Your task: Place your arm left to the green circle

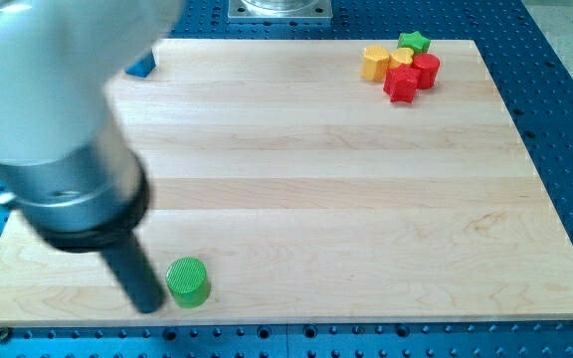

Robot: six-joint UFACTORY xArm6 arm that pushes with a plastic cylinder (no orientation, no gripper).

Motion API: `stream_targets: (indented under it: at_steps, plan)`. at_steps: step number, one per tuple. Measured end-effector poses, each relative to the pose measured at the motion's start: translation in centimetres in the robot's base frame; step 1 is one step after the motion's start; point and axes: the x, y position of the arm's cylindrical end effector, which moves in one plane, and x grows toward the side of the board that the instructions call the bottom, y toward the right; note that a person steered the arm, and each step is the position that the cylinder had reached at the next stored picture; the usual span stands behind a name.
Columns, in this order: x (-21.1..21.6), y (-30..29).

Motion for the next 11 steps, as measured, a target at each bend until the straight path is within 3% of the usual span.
stream_targets:
  at_steps: [1, 3, 5, 7, 8, 9, 11]
  plan:
    - [-0.4, 11.7]
    - [-3.0, 7.9]
    - [-3.4, 23.9]
    - [-6.9, 24.0]
    - [-8.4, 27.9]
    - [-8.4, 28.6]
    - [-4.0, 29.4]
